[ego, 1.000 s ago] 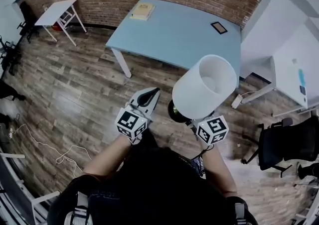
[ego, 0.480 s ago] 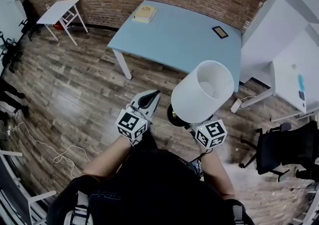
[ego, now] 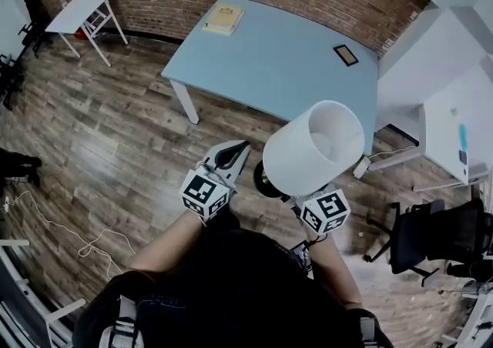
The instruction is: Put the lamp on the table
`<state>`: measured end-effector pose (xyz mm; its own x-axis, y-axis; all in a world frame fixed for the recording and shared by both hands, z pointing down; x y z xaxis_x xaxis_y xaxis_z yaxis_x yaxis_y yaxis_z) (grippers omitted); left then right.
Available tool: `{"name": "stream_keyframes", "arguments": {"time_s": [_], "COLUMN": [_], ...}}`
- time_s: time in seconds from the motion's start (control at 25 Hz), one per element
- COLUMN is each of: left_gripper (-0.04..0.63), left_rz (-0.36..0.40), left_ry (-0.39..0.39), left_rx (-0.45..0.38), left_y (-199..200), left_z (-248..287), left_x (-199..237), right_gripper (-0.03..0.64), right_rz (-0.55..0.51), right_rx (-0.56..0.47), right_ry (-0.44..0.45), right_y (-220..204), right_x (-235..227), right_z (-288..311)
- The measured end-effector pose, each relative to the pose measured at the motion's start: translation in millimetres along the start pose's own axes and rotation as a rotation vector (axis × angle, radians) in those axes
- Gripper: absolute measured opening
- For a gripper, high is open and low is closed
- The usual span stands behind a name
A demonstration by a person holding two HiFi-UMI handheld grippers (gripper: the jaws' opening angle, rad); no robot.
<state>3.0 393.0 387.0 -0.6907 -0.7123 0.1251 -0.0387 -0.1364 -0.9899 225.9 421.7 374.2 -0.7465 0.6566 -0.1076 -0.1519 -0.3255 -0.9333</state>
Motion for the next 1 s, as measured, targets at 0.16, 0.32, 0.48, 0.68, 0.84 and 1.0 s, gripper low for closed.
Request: {"name": "stream_keyframes", "arguments": {"time_s": [0.16, 0.32, 0.48, 0.68, 0.84, 1.0], "left_gripper": [0.009, 0.009, 0.009, 0.009, 0.009, 0.009], "left_rz": [-0.013, -0.002, -0.005, -0.007, -0.045, -0.037], "left_ry": [-0.002, -0.017, -0.025, -0.012, -0.023, -0.033], "left_rx": [0.002, 0.01, 0.022, 0.023, 0.03, 0.012], "left_y": [6.5, 11.9, 10.0, 11.6, 12.1, 20.4], "left_z": [2.7, 1.6, -0.2, -14.5, -17.8, -18.7], "left_x": [50.4, 89.9, 119.8, 145.4, 155.8, 158.6], "right_gripper": [0.112, 0.112, 0.112, 0.112, 0.114, 0.114], "right_rz": [0.004, -0.001, 0.003, 0.005, 0.0, 0.009], "right_rx": [0.005, 0.004, -0.001, 0.008, 0.012, 0.012], "right_ry": [-0.005, -0.007, -0.003, 0.016, 0.033, 0.046], "right_y": [15.2, 29.9, 35.5, 41.8, 47.3, 49.0], "right_x": [-0.2, 1.6, 2.6, 12.4, 15.3, 10.4], "right_z": [43.0, 81.3, 113.8, 143.5, 160.5, 174.3]}}
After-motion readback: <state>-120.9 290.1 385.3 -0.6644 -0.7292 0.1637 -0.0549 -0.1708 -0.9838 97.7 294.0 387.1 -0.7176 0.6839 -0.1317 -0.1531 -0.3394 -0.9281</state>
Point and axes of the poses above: the fingertips, and each gripper's own axes: z forward along the fingers, x to its left, y out of its top, the point moved 9 cm from there along -z, backward along the fingers, and after that the axes turned 5 degrees about x, right-handed, at the moved point
